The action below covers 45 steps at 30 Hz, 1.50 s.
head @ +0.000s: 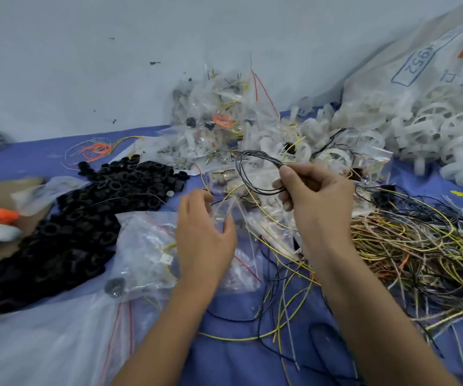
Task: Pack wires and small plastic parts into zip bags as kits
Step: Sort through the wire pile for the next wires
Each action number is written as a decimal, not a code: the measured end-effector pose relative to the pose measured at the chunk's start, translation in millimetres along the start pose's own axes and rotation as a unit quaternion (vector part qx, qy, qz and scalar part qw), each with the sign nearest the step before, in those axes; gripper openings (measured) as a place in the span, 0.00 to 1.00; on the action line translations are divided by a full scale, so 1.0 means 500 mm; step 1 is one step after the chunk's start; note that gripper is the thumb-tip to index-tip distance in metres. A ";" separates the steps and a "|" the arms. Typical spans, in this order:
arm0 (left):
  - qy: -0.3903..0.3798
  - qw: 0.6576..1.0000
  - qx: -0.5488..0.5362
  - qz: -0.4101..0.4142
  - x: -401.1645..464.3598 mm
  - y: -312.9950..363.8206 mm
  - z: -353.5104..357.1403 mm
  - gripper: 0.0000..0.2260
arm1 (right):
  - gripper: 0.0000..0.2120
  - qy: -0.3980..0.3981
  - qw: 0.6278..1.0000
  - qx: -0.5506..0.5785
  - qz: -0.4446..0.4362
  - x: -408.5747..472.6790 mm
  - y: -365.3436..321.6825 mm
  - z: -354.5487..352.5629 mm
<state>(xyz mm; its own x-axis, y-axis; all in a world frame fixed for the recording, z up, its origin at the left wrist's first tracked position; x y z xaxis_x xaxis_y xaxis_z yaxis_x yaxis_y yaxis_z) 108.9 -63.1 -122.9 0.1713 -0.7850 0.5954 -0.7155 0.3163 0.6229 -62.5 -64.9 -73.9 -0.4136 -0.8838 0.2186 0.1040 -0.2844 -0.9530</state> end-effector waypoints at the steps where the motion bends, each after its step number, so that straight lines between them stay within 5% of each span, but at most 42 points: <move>1: -0.018 0.999 -0.033 -0.039 0.000 -0.013 -0.001 0.14 | 0.06 -0.014 1.000 0.001 0.010 -0.015 0.011 0.016; 8: 0.002 0.961 -0.192 -0.201 -0.002 -0.080 -0.007 0.08 | 0.08 0.003 0.979 -0.197 -0.050 -0.046 0.068 0.010; 18: 0.137 0.945 -0.234 -0.183 -0.005 -0.061 -0.023 0.11 | 0.06 -0.119 0.882 -0.431 -0.149 -0.040 0.056 0.000; 27: 0.190 0.937 -0.236 -0.172 -0.005 -0.057 -0.027 0.08 | 0.07 -0.095 0.879 -0.438 -0.161 -0.036 0.049 -0.008; 32: 0.159 0.939 -0.252 -0.170 -0.007 -0.054 -0.020 0.08 | 0.06 -0.175 0.899 -0.360 -0.178 -0.051 0.039 0.008; 42: 0.093 0.973 -0.206 0.040 -0.023 0.007 -0.009 0.05 | 0.08 -0.278 0.908 -0.306 -0.061 -0.064 0.074 0.037; 45: 0.104 0.973 -0.199 0.053 -0.024 0.007 -0.008 0.05 | 0.07 -0.158 0.945 -0.277 -0.076 -0.059 0.074 0.030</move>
<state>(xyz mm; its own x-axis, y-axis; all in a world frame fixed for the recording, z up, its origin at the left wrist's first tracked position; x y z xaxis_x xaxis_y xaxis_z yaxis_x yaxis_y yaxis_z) 107.0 -50.4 -125.6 0.2741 -0.6248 0.7311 -0.4244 0.6036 0.6750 -32.9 -55.1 -112.6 -0.0858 -0.9399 0.3304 -0.4607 -0.2566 -0.8496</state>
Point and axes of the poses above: each hand's wrist, its own x-axis towards the middle knuckle, its own z-axis out of the palm, y = z × x, the point moved 2 cm from there along x, towards the middle knuckle, and after that the axes turned 3 degrees about z, right-handed, at the moved point
